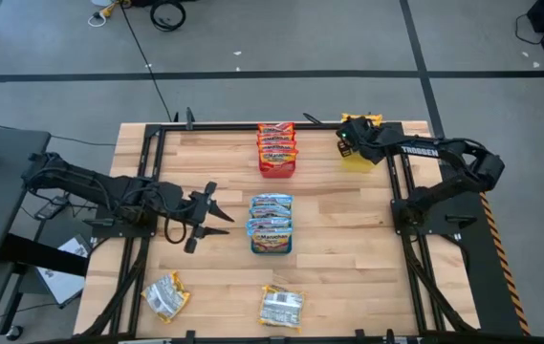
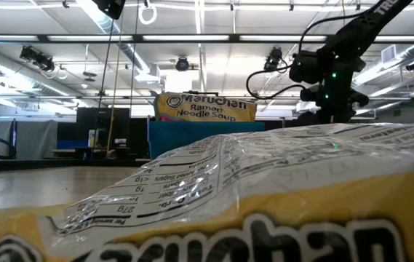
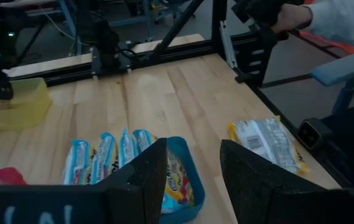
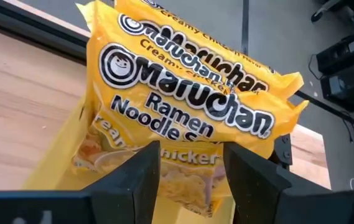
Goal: Sort Maruchan noodles
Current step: Put the yellow noodle pack into the yellow bin
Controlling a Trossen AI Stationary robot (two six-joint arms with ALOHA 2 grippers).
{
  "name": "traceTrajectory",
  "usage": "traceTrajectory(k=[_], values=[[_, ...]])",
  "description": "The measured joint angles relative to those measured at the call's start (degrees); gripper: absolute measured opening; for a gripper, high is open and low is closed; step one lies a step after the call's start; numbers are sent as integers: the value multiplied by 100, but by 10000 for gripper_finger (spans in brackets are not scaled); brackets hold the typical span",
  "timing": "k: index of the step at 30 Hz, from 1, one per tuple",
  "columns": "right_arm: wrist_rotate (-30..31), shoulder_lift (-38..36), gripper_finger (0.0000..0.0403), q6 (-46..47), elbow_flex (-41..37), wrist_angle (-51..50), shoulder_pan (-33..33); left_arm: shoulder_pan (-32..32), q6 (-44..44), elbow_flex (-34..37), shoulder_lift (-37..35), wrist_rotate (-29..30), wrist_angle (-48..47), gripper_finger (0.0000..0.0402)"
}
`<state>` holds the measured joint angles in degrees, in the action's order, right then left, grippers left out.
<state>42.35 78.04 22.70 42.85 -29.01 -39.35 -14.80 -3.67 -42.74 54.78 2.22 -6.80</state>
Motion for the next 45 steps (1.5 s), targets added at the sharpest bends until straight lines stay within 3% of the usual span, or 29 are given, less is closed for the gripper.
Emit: traceTrajectory(k=[7, 13, 17, 21, 29, 32, 35, 38, 45], values=[[-305, 9, 181, 4, 0, -26, 146, -126, 29, 0, 0, -323, -43, 153], [-351, 129, 181, 432, -278, -16, 175, -485, 189, -49, -2, -222, 84, 153], [-294, -28, 181, 427, -323, -45, 333, -900, 571, -344, 21, 438, -167, 153], [-37, -509, 181, 394, -323, -30, 762, -1456, 1507, -680, 393, 1585, -1268, 153], [552, -1701, 181, -758, -323, 587, 2277, -2328, 3202, -1638, 1787, 1973, -1442, 150], [224, -2029, 181, -1349, -323, 1177, 3016, -2490, 3375, -2157, 2355, 2186, -1465, 142], [-510, -2155, 180, -1637, -321, 1746, 3945, -2601, 3481, -2465, 2897, 2291, -1372, 135], [-1002, -2009, 175, -1692, -321, 2067, 5019, -2693, 3813, -2495, 3417, 2417, -1081, 131], [-1073, -787, 171, -1253, -134, 2468, 7175, -2835, 4498, -2474, 4767, 2942, -32, 130]])
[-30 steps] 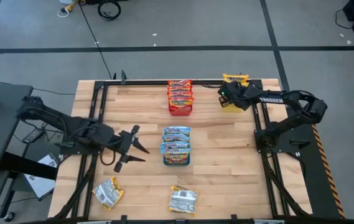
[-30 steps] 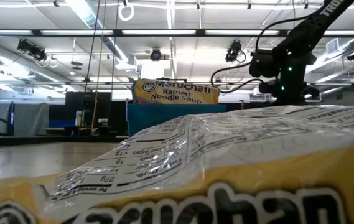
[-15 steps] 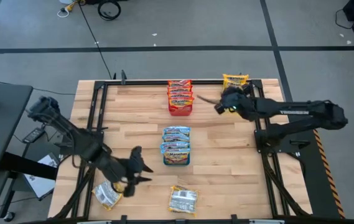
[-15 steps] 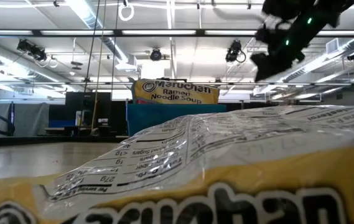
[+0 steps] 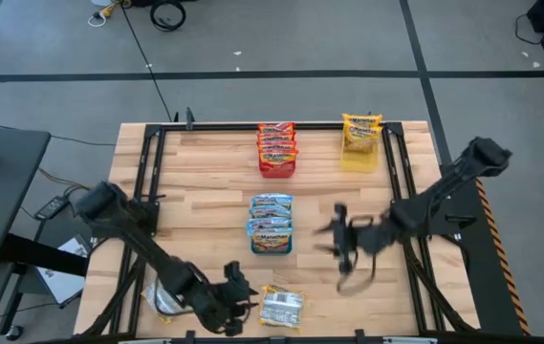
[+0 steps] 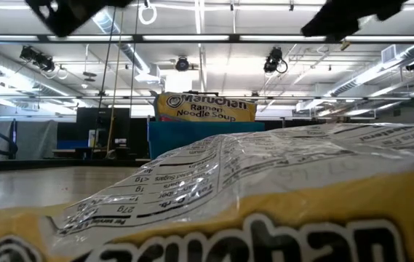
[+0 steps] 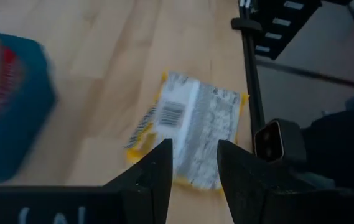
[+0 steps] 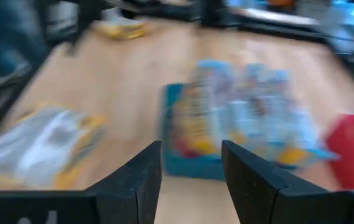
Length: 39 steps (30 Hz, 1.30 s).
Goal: Sort Maruchan noodles
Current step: Put the yellow noodle pack into the yellow bin
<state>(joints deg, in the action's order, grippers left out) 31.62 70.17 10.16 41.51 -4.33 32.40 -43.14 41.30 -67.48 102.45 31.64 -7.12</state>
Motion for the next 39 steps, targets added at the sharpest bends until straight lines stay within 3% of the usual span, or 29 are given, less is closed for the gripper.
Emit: traceTrajectory(k=[7, 15, 20, 27, 35, 39], values=[[-243, 1679, 171, 143, 871, 913, 1256, 27, -286, -452, 1298, 21, 1537, 130], [-632, 3698, 171, 444, 2106, 1046, 1681, 31, -393, -1307, 2069, 4, 1472, 130], [-267, 4403, 171, 519, 2307, 1270, 1550, 46, 255, -1356, 2000, -86, 897, 130], [-295, 4687, 171, 705, 2311, 1195, 1128, -289, 307, -1485, 1602, 70, 818, 130], [265, 3958, 171, 753, 2289, -1262, 1224, -671, 1093, -1462, 1731, 704, 232, 130], [218, 3582, 171, 785, 2290, -1466, 1589, -766, 1043, -1462, 1731, 1093, 115, 130]])
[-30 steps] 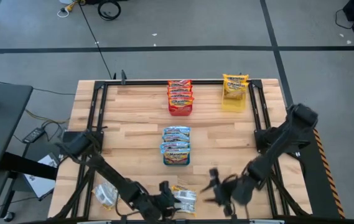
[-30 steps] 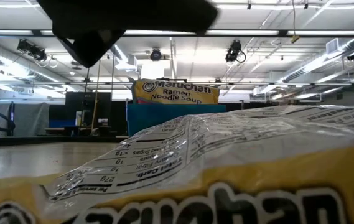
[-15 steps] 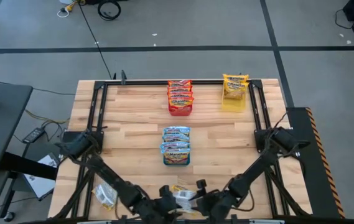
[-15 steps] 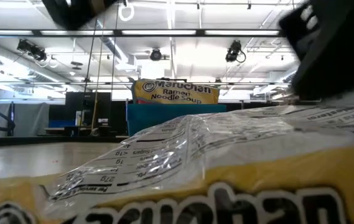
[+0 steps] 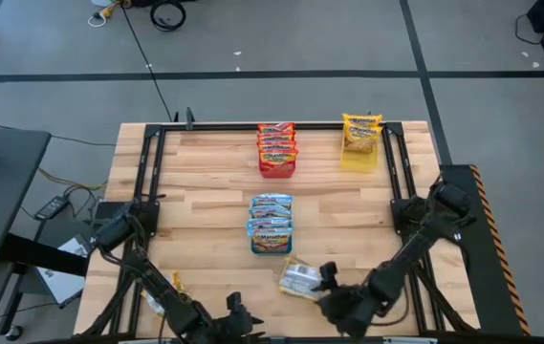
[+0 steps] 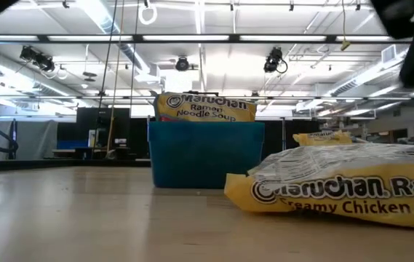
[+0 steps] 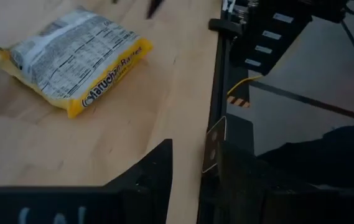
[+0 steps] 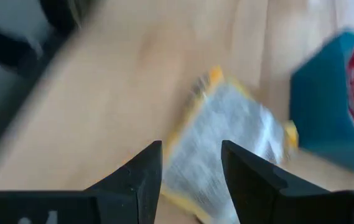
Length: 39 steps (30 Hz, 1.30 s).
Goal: Sort Maruchan noodles
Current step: Put the yellow noodle pack into the yellow bin
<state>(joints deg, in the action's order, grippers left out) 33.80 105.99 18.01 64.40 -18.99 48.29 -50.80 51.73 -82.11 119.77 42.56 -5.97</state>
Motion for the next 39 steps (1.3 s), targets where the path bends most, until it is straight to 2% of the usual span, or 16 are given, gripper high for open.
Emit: traceTrajectory(k=[4, 7, 9, 12, 15, 19, 21, 26, 30, 35, 36, 39], values=[[433, 158, 174, -104, 6, 1084, 227, 86, -345, 0, 0, 201, -39, 130], [706, 578, 184, -185, 11, 1867, 241, 263, -607, 0, 0, 421, -42, 130], [824, 878, 194, 96, 27, 2164, 218, 384, -641, 0, 0, 516, -95, 130], [1252, 1225, 206, 695, 466, 1459, 204, 546, -650, 0, 0, 519, -213, 130], [1750, 1525, 208, 1312, 1271, -120, 234, 675, -653, 2, 0, 441, -447, 130], [1477, 2026, 209, 1941, 2051, -1779, 160, 782, -579, 2, 0, 376, -641, 130], [1367, 2227, 209, 2130, 2151, -2109, 111, 826, -560, 2, 0, 374, -639, 130], [1585, 2474, 201, 2408, 2179, -2457, 81, 852, -571, 2, 0, 375, -595, 130], [1613, 2438, 156, 2862, 2156, -2806, 85, 845, -555, 2, 0, 419, -570, 130], [1231, 2219, 32, 3350, 2133, -3551, 88, 816, -484, 2, 0, 513, -554, 130], [1069, 2124, 17, 3443, 2120, -3741, 97, 809, -483, 2, 0, 522, -557, 130], [808, 1620, 14, 3742, 2107, -4322, 110, 778, -480, 2, 0, 527, -584, 130]])
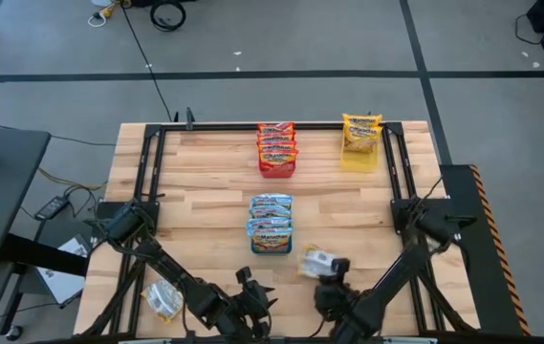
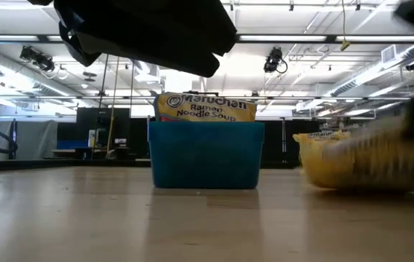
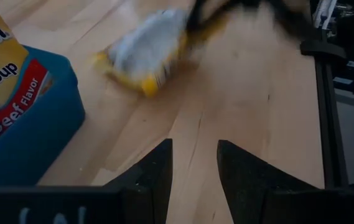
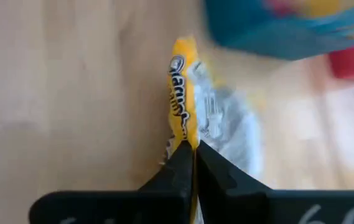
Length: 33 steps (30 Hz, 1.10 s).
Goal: Sort Maruchan noodles
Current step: Put the yellow noodle pack into the yellow bin
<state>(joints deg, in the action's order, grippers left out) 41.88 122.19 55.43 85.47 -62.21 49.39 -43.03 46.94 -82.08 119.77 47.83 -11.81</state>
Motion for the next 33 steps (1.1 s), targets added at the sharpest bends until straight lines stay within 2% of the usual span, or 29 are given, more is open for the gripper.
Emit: traceTrajectory(k=[3, 7, 16, 19, 22, 25, 27, 29, 33], values=[[165, -759, 7, 211, 6, -720, 15, -38, 42, 0, 0, 7, 10, 130], [259, -1958, 6, 119, -400, -856, -48, -76, 46, 0, 0, 17, 68, 130], [245, -4810, 4, -614, -2508, -788, -477, -70, 48, 0, 0, 17, 125, 130], [523, -5659, 5, -912, -3170, -1338, -1101, -76, 39, 0, 0, 171, 124, 130], [960, -6340, 5, -1484, -3574, -1834, -2001, -50, 35, 0, 0, 417, 122, 130], [1413, -6911, 5, -2549, -3734, -1801, -2867, -12, -70, 0, 0, 467, 122, 130], [1461, -7252, 5, -3577, -3771, -1296, -3396, -3, -138, 0, 0, 473, 122, 130], [1269, -7543, 5, -4498, -3864, -778, -3907, 17, -157, 0, 0, 471, 99, 130], [386, -7915, 5, -5885, -4163, 340, -4906, 50, -182, 0, 0, 470, 76, 130]])
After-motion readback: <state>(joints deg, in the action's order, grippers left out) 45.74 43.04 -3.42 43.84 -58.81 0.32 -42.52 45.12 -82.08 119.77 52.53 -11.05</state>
